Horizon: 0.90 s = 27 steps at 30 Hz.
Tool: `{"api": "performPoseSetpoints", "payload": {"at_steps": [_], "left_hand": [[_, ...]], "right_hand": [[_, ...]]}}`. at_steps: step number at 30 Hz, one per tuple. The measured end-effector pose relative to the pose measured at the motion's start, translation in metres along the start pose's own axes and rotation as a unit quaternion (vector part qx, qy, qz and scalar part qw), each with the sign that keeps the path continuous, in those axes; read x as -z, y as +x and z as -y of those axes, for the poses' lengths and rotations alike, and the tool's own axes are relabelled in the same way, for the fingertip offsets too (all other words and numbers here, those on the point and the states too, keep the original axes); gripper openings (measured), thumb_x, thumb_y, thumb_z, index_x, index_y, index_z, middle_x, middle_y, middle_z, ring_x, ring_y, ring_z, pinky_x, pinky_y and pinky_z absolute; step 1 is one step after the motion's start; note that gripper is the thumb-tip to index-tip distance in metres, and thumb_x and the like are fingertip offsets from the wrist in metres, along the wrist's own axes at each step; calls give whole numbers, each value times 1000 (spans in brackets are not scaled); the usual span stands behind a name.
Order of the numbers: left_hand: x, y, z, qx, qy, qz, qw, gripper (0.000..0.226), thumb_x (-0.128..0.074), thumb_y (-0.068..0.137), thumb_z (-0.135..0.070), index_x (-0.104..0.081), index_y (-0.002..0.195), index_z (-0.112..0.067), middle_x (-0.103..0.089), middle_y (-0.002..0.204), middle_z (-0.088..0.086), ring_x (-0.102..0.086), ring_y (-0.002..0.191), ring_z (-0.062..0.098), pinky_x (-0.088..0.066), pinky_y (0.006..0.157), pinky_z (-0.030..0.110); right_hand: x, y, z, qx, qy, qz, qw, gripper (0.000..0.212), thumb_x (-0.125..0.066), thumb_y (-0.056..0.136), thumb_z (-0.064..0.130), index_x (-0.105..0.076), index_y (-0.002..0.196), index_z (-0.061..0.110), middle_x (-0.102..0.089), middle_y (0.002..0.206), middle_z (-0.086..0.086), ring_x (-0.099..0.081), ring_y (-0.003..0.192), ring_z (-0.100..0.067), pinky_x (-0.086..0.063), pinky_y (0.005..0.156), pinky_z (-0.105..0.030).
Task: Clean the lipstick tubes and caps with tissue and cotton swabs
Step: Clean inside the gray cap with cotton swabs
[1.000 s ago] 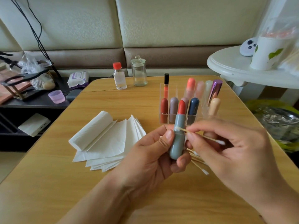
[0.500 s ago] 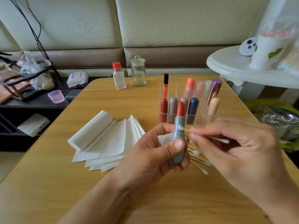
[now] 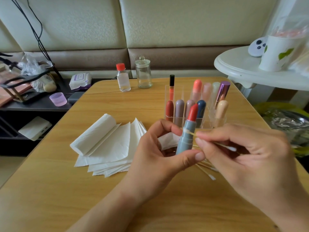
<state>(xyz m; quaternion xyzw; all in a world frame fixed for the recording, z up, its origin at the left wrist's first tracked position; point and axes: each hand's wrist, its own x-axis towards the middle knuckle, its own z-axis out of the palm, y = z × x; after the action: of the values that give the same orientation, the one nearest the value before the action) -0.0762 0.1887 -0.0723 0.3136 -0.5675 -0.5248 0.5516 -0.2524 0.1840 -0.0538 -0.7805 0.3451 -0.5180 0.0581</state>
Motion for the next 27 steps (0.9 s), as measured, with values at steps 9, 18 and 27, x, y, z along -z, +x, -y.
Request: {"api": "performPoseSetpoints", "payload": {"at_steps": [9, 18, 27], "left_hand": [[-4, -3, -2, -42, 79, -68, 994, 44, -88, 65, -20, -53, 90, -11, -60, 67, 20, -53, 59, 21, -45, 48, 46], [-8, -6, -2, -100, 234, -169, 952, 39, -86, 63, -16, -57, 83, -32, -65, 69, -1, -66, 60, 23, -55, 53, 42], [-8, -6, -4, -90, 235, -176, 952, 37, -86, 62, -14, -58, 82, -27, -64, 67, -4, -62, 55, 16, -53, 51, 27]], "right_hand": [[-2, -3, 0, -20, 35, -4, 999, 8, -74, 87, 19, -77, 83, 13, -64, 59, 7, -59, 52, -9, -43, 48, -16], [-4, -5, 4, -12, 3, 20, 1000, 11, -73, 86, 19, -76, 78, 13, -56, 51, 5, -55, 48, -7, -39, 44, -17], [-8, -6, 8, -6, -17, 35, 999, 6, -73, 84, 18, -77, 81, 15, -53, 53, 12, -50, 46, -9, -38, 44, -21]]}}
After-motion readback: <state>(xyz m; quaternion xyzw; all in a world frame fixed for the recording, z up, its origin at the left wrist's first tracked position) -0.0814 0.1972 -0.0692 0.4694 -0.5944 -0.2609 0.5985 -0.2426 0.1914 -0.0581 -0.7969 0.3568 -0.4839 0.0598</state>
